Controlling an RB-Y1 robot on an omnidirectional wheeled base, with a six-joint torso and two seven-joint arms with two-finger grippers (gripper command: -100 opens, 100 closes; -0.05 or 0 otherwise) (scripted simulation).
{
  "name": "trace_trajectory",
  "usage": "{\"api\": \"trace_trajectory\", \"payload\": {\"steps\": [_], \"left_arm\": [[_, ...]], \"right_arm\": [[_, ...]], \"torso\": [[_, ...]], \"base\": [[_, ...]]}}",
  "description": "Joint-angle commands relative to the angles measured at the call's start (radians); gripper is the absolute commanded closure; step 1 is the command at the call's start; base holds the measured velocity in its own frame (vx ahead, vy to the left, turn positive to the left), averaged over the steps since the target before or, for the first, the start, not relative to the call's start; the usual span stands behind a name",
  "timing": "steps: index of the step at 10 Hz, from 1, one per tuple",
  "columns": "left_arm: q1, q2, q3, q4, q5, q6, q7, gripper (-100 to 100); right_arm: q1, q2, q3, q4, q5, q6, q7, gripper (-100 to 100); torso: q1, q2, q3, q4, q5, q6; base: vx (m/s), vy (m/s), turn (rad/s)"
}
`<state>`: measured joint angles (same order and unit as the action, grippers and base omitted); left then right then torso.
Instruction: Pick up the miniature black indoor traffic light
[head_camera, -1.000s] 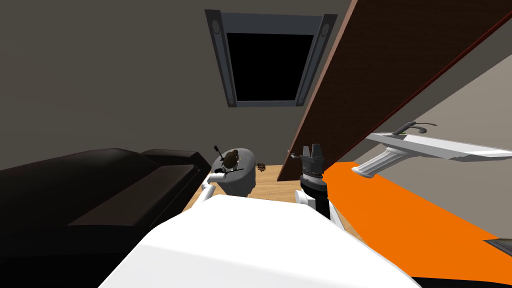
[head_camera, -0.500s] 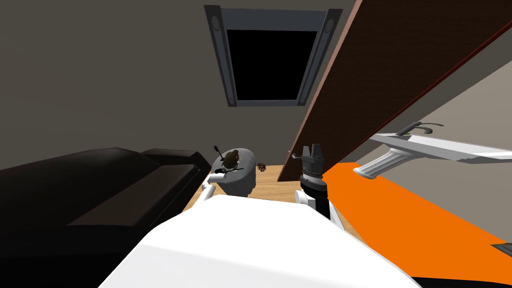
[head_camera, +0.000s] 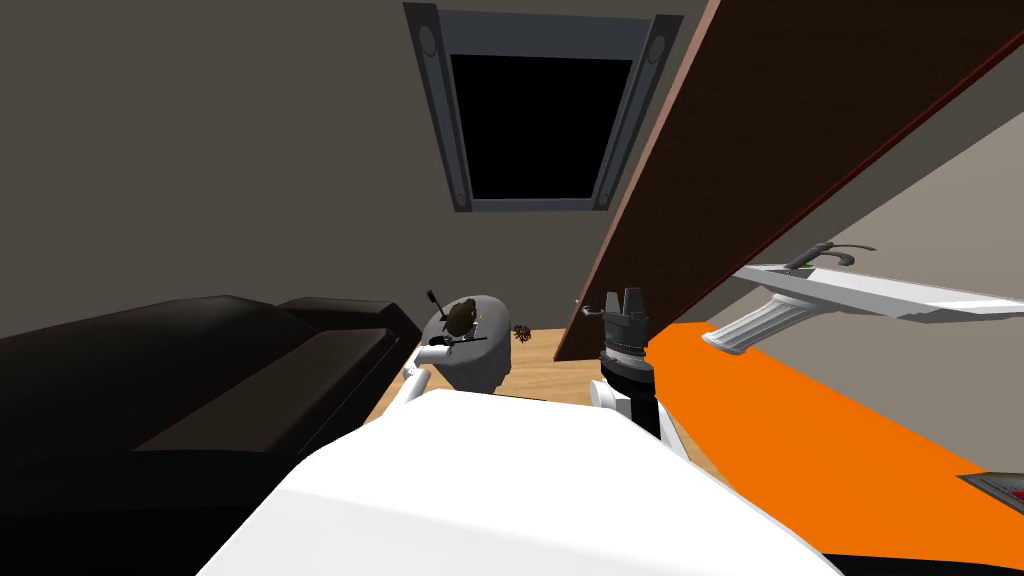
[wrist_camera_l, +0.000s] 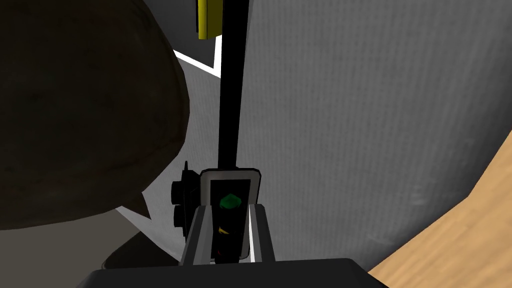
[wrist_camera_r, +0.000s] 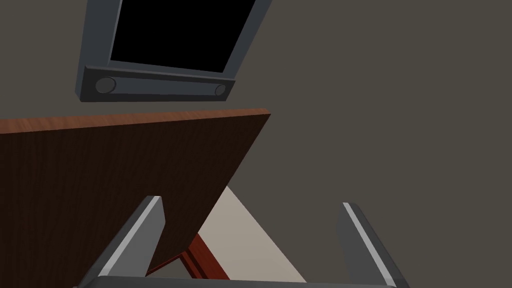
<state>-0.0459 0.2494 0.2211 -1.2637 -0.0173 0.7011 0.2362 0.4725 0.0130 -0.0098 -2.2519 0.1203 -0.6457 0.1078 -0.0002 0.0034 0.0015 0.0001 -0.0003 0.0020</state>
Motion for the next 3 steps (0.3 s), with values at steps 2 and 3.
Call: {"api": "trace_trajectory", "payload": {"steps": [2,3], "left_arm": [[0.001,0.001,-0.001,-0.016,0.001,0.017,0.0,100],[0.001,0.001,-0.001,-0.018,0.001,0.021,0.0,0]], "right_arm": [[0.0,0.0,0.0,0.0,0.0,0.0,0.0,0],[0.0,0.0,0.0,0.0,0.0,0.0,0.0,0]], "torso": [[0.0,0.001,0.0,0.0,0.0,0.0],[0.0,-0.001,0.0,0.0,0.0,-0.001]], "base": [[-0.045,-0.017,-0.009],[-0.006,-0.003,0.0]]}}
